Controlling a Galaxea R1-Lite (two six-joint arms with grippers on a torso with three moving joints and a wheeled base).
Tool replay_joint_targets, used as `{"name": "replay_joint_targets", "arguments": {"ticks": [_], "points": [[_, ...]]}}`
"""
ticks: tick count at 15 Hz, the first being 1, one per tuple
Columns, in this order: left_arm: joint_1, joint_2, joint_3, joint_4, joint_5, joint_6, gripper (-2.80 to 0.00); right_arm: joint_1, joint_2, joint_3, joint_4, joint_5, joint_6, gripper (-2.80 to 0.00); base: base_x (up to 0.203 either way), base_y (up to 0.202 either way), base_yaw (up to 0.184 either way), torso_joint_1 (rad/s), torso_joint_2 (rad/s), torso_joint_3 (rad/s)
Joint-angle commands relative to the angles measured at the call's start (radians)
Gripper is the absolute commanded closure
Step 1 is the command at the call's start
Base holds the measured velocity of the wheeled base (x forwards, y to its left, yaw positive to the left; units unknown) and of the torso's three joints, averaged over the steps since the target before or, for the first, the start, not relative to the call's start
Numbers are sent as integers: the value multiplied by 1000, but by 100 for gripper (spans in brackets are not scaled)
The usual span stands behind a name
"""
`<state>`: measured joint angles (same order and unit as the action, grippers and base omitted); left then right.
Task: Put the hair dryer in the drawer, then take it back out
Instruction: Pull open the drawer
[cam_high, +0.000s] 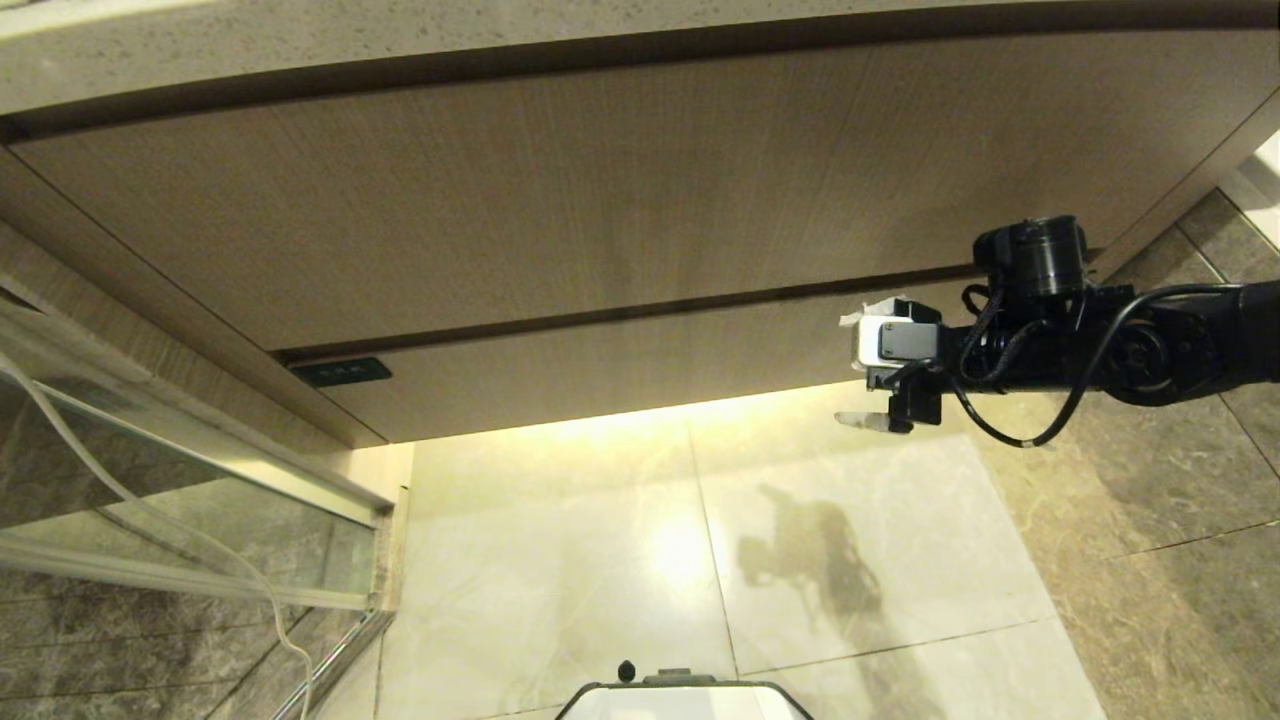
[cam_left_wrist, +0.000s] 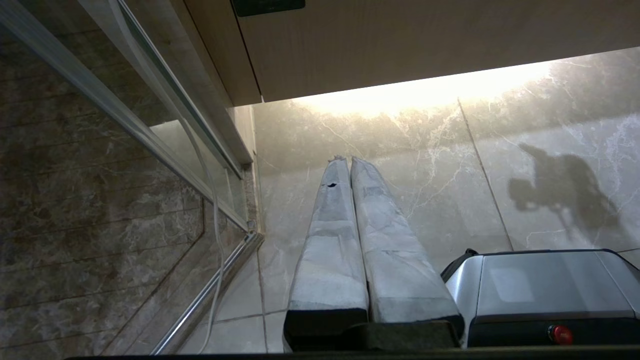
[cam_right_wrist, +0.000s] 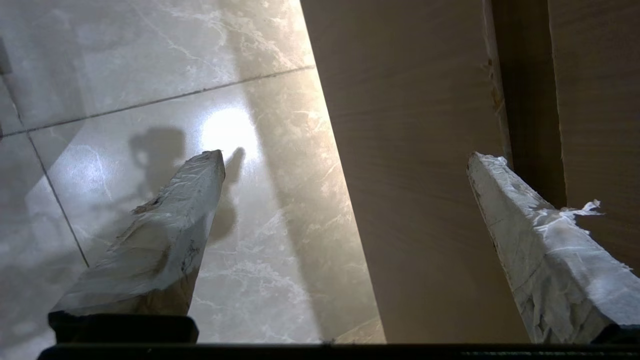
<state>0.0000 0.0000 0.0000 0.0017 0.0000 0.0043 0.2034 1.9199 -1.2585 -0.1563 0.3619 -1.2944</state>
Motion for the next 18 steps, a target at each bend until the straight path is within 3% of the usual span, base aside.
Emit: {"name": "replay_joint_targets", "arguments": {"ticks": [1, 6, 12, 18], "points": [[0, 0, 2, 0, 0, 0, 0, 1, 43, -38, -4, -19, 37, -280, 0, 0, 0, 0, 0, 0], [0, 0, 1, 0, 0, 0, 0, 1, 105, -137, -13, -59, 101, -280, 0, 0, 0, 0, 0, 0], [0, 0, 2, 0, 0, 0, 0, -1, 163, -142, -165, -21, 98, -280, 0, 0, 0, 0, 0, 0], [0, 0, 0, 0, 0, 0, 0, -1, 197, -145, -199, 12, 90, -280, 0, 0, 0, 0, 0, 0]]}}
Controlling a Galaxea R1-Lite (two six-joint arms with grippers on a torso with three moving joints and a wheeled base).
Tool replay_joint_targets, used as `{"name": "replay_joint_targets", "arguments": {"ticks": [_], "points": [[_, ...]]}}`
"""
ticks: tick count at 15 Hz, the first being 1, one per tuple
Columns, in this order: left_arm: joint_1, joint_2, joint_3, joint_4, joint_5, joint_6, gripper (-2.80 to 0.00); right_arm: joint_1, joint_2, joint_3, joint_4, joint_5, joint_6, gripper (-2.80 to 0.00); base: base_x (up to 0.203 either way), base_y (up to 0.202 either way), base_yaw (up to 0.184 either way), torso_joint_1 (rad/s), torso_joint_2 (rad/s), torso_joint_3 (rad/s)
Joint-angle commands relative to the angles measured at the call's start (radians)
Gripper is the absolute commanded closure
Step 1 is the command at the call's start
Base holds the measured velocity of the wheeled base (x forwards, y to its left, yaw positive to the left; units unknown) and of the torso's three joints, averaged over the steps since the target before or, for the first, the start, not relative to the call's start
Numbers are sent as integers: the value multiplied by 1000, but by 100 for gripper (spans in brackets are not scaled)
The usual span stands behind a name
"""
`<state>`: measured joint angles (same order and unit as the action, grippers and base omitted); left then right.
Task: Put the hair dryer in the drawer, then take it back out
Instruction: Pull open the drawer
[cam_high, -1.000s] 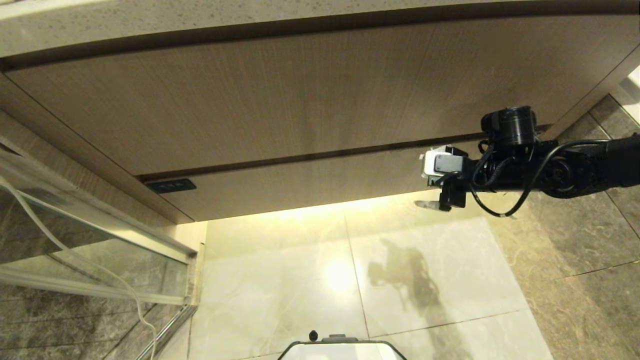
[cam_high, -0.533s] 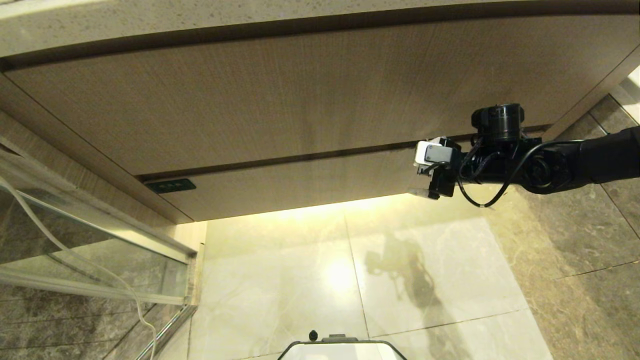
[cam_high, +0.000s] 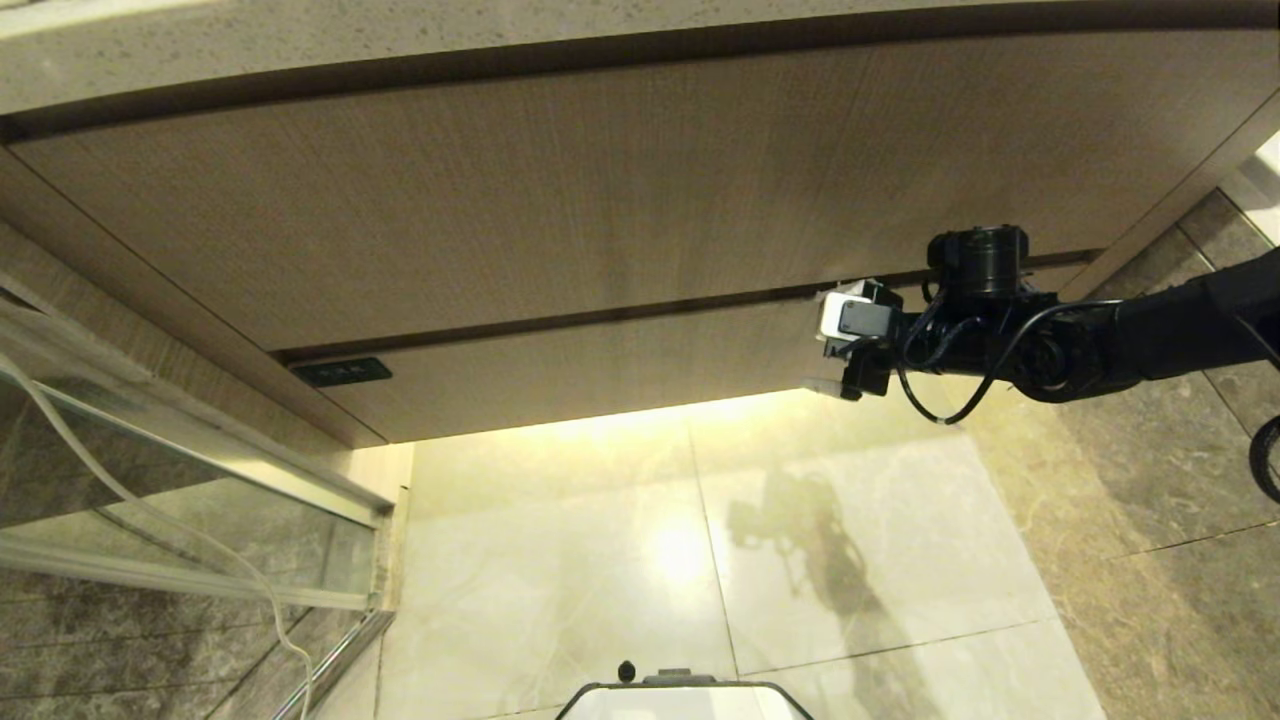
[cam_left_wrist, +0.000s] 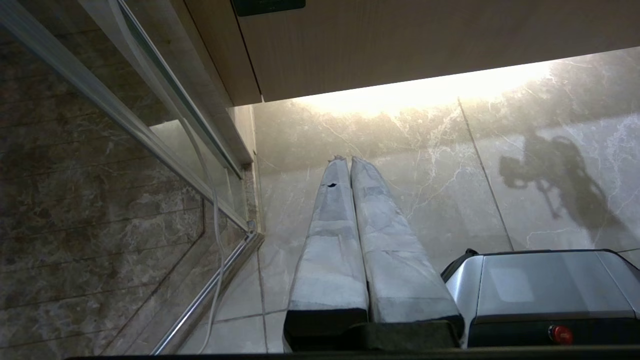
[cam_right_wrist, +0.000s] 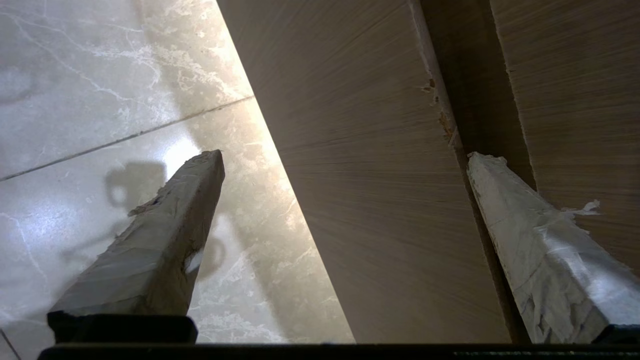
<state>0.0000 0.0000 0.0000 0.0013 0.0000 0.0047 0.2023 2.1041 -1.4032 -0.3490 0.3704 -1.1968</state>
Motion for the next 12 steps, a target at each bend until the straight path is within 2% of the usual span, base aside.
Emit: {"name": "replay_joint_targets", "arguments": {"ticks": [1, 5, 12], "points": [[0, 0, 2, 0, 0, 0, 0, -1, 22, -11, -10, 5, -7, -280, 0, 0, 0, 0, 0, 0], [0, 0, 0, 0, 0, 0, 0, -8, 54, -51, -35, 38, -11, -280, 0, 0, 0, 0, 0, 0], [0, 0, 2, 0, 0, 0, 0, -17, 89, -85, -46, 41, -10, -280, 0, 0, 0, 0, 0, 0]]}}
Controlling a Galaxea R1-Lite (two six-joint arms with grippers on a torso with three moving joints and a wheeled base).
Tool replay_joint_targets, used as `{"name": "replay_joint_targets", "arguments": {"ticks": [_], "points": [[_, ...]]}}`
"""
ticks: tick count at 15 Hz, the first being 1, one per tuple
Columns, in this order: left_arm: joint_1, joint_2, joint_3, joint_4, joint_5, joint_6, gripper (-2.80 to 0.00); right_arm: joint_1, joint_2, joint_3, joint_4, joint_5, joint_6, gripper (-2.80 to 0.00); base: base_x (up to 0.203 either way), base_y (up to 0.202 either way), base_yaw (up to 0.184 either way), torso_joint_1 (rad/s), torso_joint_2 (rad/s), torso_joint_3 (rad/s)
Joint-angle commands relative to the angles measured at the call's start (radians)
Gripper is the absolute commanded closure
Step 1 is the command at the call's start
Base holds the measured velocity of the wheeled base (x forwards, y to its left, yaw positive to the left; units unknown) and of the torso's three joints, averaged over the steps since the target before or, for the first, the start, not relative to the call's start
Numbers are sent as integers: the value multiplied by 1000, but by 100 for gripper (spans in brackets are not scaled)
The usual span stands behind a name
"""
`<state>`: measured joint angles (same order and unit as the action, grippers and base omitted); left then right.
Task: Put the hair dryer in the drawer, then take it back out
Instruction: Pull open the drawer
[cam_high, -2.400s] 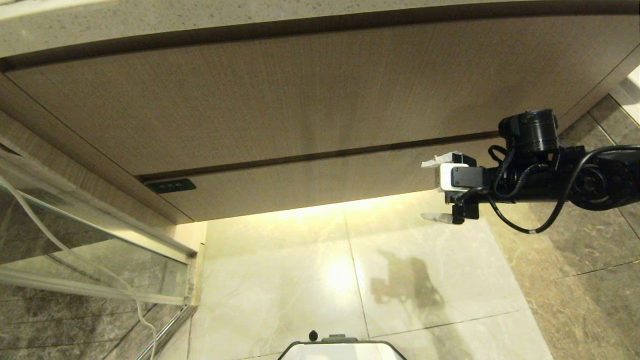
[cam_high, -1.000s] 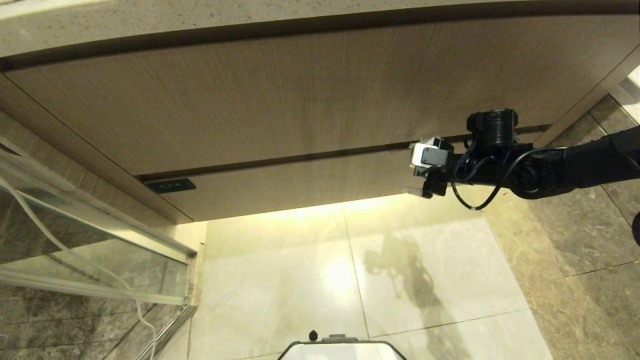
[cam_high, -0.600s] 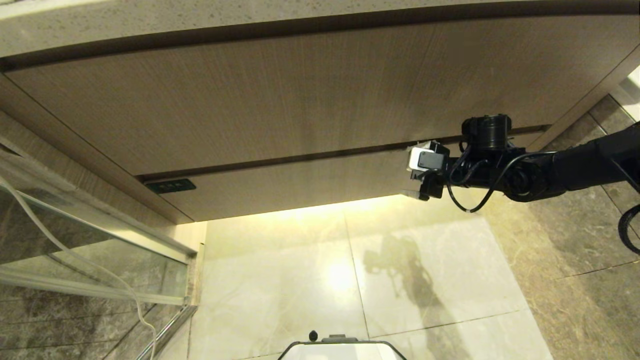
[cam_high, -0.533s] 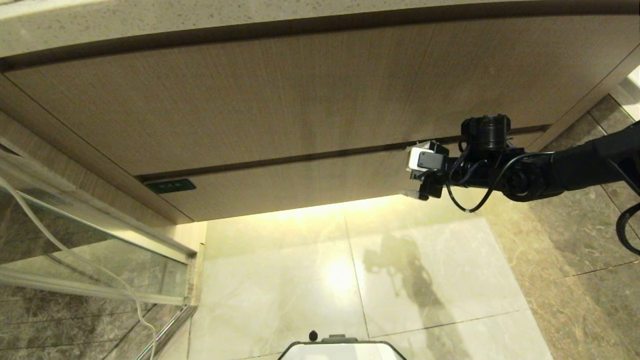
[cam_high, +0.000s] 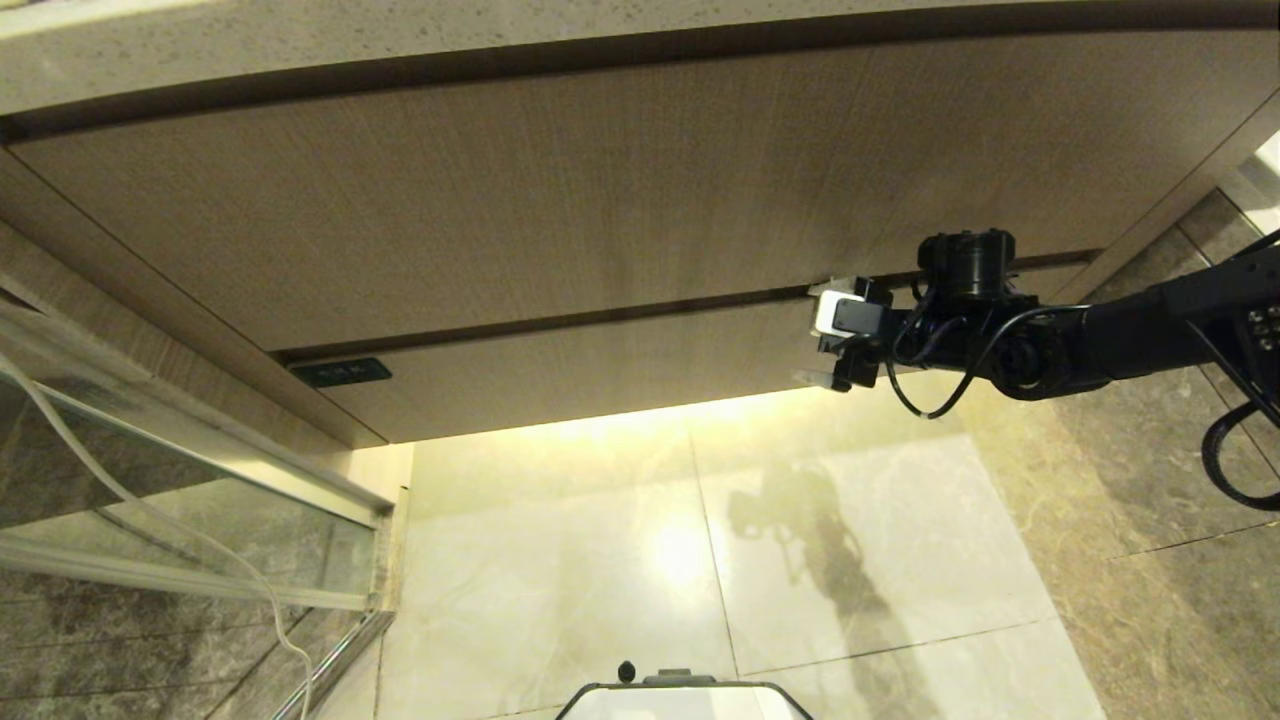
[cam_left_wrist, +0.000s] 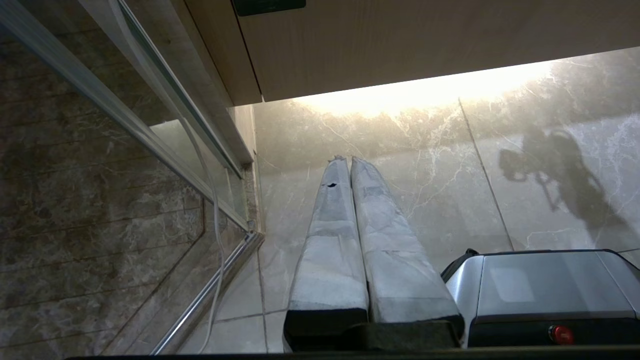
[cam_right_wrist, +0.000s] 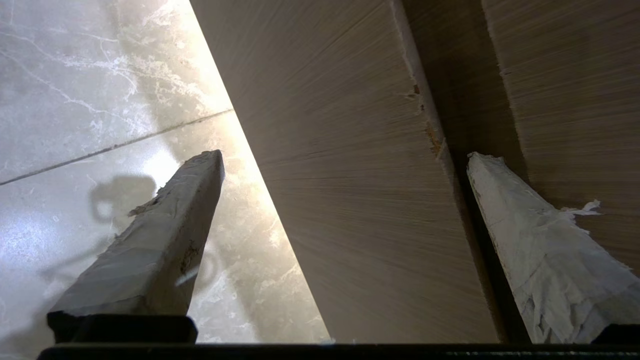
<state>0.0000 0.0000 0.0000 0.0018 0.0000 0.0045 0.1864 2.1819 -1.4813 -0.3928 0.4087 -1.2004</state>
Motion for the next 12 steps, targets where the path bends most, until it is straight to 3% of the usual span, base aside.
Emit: {"name": "replay_joint_targets", "arguments": {"ticks": [1, 12], "points": [[0, 0, 2, 0, 0, 0, 0, -1, 13, -11, -1, 2, -7, -280, 0, 0, 0, 0, 0, 0], [0, 0, 0, 0, 0, 0, 0, -25, 37, -34, 19, -5, -19, -280, 0, 0, 0, 0, 0, 0]]}}
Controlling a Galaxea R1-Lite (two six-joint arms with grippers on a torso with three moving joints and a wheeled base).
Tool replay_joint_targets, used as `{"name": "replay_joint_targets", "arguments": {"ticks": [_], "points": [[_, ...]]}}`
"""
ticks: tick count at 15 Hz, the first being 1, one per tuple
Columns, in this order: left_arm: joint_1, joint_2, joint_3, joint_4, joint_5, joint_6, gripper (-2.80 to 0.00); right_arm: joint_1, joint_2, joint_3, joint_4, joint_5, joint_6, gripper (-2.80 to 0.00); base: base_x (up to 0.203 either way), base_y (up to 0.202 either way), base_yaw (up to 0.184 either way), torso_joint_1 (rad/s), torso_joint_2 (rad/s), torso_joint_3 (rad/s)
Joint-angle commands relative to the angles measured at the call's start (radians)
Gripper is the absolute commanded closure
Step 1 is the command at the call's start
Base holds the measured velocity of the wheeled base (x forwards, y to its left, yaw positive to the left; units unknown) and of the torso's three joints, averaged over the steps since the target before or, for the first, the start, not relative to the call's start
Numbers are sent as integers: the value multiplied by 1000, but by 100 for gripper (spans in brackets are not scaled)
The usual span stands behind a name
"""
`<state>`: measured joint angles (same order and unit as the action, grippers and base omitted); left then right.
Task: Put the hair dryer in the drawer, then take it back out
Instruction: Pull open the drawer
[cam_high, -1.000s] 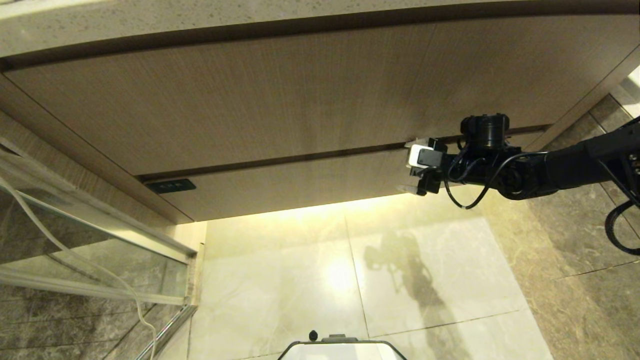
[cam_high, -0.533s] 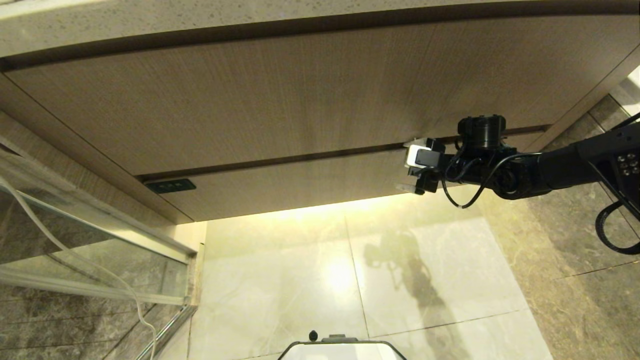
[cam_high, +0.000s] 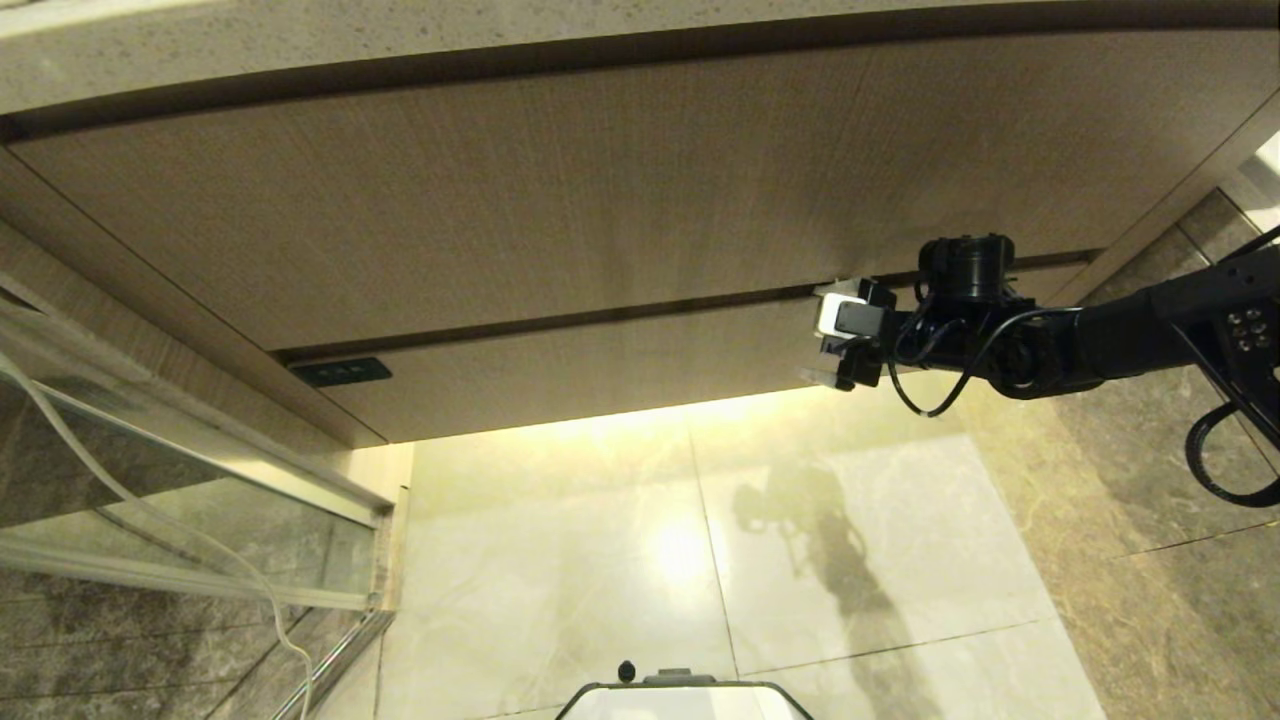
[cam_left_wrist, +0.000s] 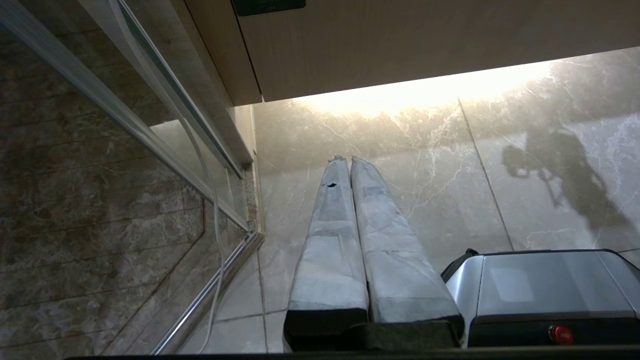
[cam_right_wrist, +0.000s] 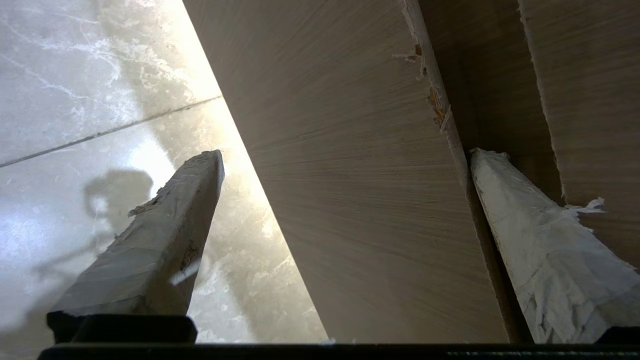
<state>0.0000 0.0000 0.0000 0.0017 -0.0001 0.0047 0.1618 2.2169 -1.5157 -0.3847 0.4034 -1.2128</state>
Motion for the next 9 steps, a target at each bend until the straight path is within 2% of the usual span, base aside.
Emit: {"name": "replay_joint_targets", "arguments": {"ticks": [1, 9], "points": [[0, 0, 2, 0, 0, 0, 0, -1, 0, 0, 22, -1, -7, -280, 0, 0, 0, 0, 0, 0], [0, 0, 1, 0, 0, 0, 0, -19, -57, 12, 239, -44, -8, -280, 0, 0, 0, 0, 0, 0]]}}
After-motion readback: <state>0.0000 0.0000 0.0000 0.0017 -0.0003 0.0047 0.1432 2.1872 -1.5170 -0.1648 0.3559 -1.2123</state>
